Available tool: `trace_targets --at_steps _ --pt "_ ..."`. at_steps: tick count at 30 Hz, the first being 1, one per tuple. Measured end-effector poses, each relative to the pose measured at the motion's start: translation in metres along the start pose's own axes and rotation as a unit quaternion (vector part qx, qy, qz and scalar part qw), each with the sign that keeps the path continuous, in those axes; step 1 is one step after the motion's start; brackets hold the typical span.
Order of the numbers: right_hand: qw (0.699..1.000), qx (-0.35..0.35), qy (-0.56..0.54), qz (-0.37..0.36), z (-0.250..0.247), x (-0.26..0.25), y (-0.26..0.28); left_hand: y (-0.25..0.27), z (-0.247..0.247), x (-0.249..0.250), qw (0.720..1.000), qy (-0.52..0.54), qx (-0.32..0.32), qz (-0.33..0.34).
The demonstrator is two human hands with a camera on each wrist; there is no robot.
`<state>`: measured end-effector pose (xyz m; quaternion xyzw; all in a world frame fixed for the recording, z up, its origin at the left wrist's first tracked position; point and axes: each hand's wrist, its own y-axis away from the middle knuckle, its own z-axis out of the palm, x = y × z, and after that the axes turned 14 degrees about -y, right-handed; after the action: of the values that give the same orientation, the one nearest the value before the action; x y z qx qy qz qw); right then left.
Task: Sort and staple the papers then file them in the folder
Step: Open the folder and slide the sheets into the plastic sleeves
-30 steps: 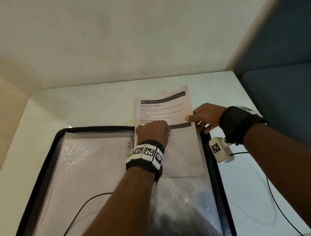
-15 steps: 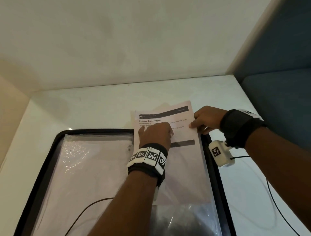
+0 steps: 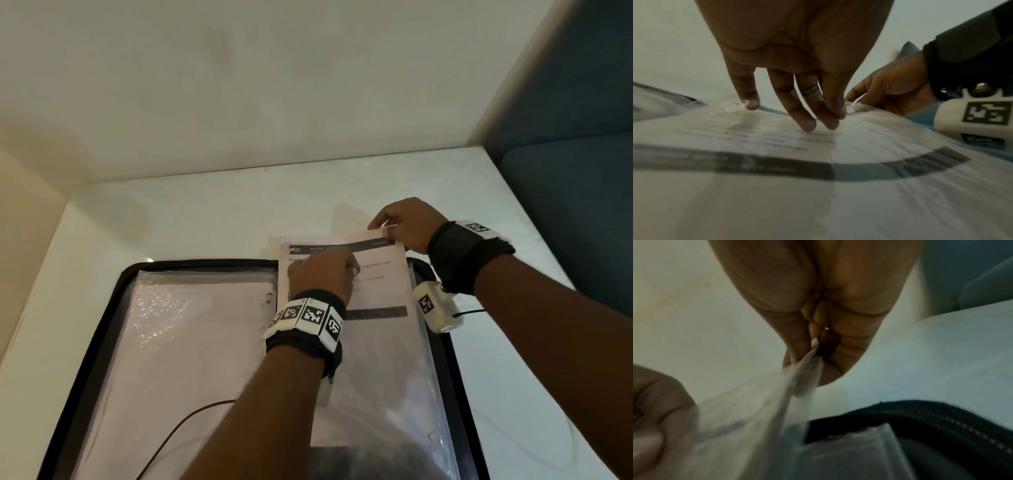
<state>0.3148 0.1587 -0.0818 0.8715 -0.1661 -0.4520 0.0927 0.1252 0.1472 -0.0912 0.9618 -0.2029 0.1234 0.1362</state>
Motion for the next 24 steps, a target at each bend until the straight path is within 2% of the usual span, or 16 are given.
trace_targets --at_steps 3,9,13,18,21,24 --pt "0.997 -0.067 -0.017 0.029 -0.012 -0.011 0.013 0.0 -0.001 0.0 1.0 0.016 0.009 -0.001" --pt "0.98 -0.182 0.074 0.022 -0.007 -0.019 0.024 -0.002 0.003 -0.001 1.0 -0.006 0.016 0.005" --pt "0.983 -0.167 0.076 -0.002 -0.004 -0.023 0.031 -0.003 0.004 -0.001 1.0 -0.003 0.013 0.01" --pt "0.953 -0.212 0.213 -0.035 -0.002 -0.021 0.038 -0.003 0.009 0.0 0.999 -0.025 -0.01 0.036" --pt "0.947 -0.224 0.228 -0.031 0.001 -0.02 0.039 -0.002 0.012 0.001 0.998 -0.029 -0.015 0.045" --pt "0.945 -0.2 0.252 -0.06 0.003 -0.023 0.037 -0.003 0.012 -0.001 0.999 -0.026 -0.009 0.046"
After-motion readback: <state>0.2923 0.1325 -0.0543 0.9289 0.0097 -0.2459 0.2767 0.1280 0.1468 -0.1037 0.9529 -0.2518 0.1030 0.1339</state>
